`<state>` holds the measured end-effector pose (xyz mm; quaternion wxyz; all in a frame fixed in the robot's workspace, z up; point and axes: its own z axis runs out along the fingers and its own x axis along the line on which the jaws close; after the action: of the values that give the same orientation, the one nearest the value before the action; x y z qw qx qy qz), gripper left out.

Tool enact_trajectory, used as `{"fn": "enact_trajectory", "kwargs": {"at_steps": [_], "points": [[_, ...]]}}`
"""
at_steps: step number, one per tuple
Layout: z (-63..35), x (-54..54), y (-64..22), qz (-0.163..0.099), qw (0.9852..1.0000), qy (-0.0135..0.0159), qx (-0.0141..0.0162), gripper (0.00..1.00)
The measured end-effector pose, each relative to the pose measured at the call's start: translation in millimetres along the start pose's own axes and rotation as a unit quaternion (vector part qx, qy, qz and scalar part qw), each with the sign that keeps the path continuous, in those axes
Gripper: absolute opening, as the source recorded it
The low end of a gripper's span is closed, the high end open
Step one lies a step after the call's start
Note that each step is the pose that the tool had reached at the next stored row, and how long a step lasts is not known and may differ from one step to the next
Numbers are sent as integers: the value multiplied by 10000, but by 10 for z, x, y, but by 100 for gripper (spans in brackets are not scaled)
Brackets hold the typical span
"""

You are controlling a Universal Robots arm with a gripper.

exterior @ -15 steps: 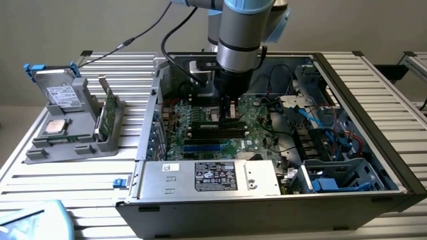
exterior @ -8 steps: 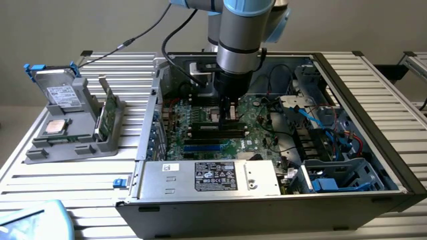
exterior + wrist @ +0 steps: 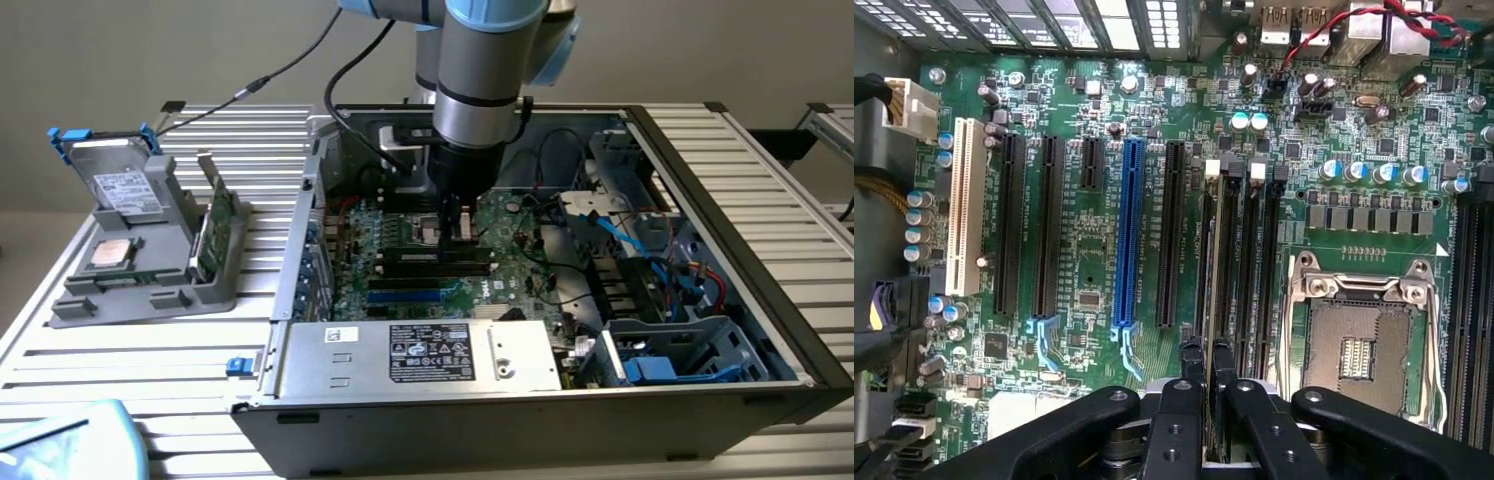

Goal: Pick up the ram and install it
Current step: 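Insert the ram into the slot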

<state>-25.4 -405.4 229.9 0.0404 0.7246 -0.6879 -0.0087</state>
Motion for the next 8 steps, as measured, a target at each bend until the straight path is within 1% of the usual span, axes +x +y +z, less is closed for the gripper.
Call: {"fn": "enact_trajectory", "kwargs": {"at_steps": [2, 3, 5, 8], "points": [[3, -5, 0, 4, 10000, 40, 19, 14], [5, -7, -1, 4, 10000, 50, 22, 14], [8, -14, 1, 6, 10000, 74, 21, 14], [20, -31, 7, 9, 9999, 127, 18, 14]]}}
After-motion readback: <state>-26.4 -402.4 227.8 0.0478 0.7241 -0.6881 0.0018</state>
